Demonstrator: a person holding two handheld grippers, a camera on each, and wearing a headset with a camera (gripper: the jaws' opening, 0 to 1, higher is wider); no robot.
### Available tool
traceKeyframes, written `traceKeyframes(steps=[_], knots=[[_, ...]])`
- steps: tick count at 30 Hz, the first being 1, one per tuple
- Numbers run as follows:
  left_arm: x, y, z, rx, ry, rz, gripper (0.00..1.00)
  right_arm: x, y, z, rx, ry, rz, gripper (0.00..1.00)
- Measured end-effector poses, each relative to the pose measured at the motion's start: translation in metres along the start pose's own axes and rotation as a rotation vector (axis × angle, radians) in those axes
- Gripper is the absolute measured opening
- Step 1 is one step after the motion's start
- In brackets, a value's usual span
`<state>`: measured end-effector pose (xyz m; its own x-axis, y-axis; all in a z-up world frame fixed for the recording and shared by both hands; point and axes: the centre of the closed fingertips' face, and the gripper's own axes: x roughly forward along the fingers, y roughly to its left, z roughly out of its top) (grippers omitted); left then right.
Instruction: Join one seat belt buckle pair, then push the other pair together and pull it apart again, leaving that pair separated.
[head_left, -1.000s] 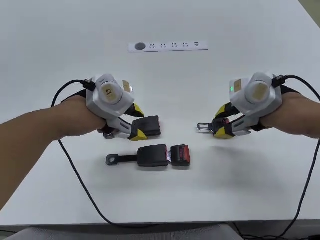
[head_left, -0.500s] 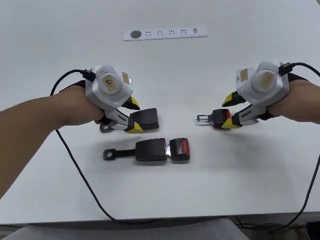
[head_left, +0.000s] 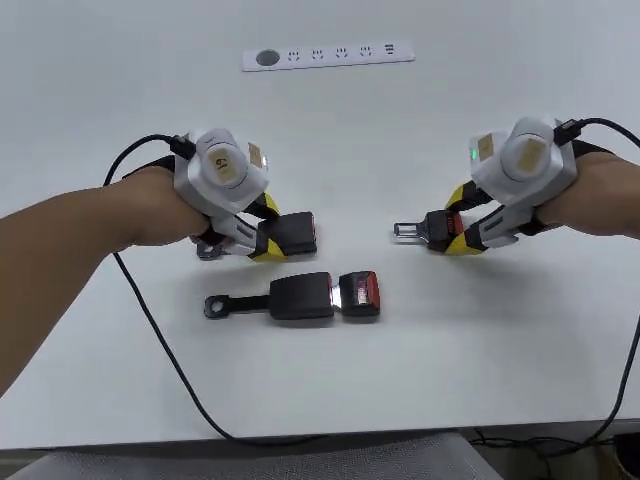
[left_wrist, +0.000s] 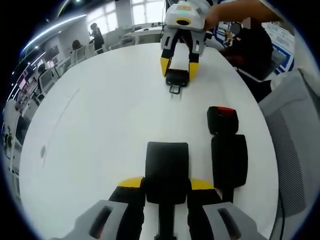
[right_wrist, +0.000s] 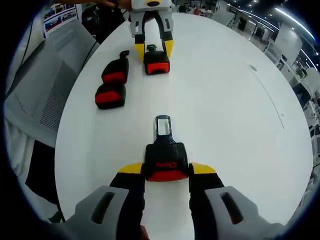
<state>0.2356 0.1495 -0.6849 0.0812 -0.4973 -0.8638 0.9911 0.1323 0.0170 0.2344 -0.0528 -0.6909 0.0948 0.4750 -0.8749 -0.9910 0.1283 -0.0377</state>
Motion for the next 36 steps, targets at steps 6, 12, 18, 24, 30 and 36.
traceKeyframes(steps=[6,12,18,24,30,36], knots=[[0.002,0.003,-0.003,0.020,0.005,0.004,0.33,-0.001,0.002,0.002,0.013,-0.015,0.013,0.33],[0.004,0.005,-0.006,0.016,0.000,0.003,0.33,0.002,0.002,0.001,-0.007,-0.006,0.012,0.33],[0.006,0.004,-0.006,0.034,0.021,-0.003,0.33,0.001,0.003,0.002,-0.032,0.011,0.008,0.33],[0.006,0.002,-0.004,0.027,0.003,-0.004,0.33,0.001,0.003,0.002,-0.034,0.007,0.001,0.33],[0.006,0.000,-0.003,0.033,0.007,-0.006,0.33,0.004,-0.001,0.005,-0.006,-0.014,-0.013,0.33],[0.006,0.000,-0.002,0.037,0.003,-0.006,0.33,0.012,0.001,0.021,-0.007,-0.034,-0.007,0.33]])
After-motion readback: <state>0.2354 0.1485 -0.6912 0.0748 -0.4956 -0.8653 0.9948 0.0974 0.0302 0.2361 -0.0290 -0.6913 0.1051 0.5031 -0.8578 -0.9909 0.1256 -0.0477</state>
